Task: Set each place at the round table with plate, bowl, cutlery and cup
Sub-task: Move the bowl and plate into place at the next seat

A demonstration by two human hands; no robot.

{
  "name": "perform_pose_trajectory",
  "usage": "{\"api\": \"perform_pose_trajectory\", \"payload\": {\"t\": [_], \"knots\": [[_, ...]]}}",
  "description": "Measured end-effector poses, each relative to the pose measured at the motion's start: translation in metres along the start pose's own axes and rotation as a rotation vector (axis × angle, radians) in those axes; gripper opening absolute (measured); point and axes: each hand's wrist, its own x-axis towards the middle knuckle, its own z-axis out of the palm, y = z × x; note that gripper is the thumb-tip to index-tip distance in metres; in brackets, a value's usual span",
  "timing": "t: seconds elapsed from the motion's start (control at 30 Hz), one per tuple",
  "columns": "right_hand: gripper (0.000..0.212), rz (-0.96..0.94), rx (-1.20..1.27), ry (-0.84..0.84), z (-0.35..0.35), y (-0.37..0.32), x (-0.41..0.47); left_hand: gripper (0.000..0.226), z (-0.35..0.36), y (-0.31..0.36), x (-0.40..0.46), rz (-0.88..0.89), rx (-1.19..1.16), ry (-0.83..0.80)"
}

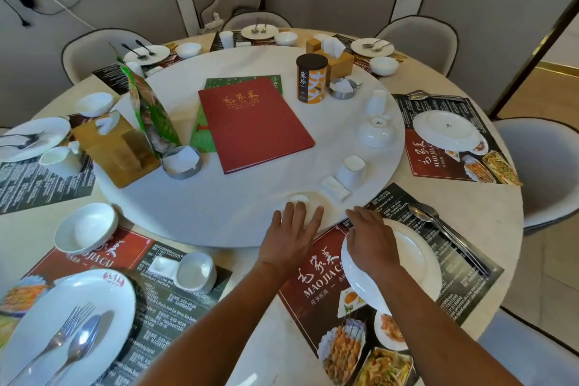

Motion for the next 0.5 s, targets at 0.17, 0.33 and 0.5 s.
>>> {"api": "perform_pose_trajectory", "payload": {"t": [0.17,0.33,0.5], "knots": [[0.051,0.038,-0.068,0.014,0.006,0.003,-0.042,0.072,-0.031,-0.005,-0.011,-0.079,-0.003,0.058],[0.05,0.049,-0.065,0.054,0.016,0.004,-0.086,0.049,-0.067,0.01,-0.025,-0.409,-0.188,-0.051],[0.053,0.07,-0.075,0.03,0.021,0.01,-0.122,0.038,-0.089,0.039,-0.044,-0.872,-0.649,-0.097]]}}
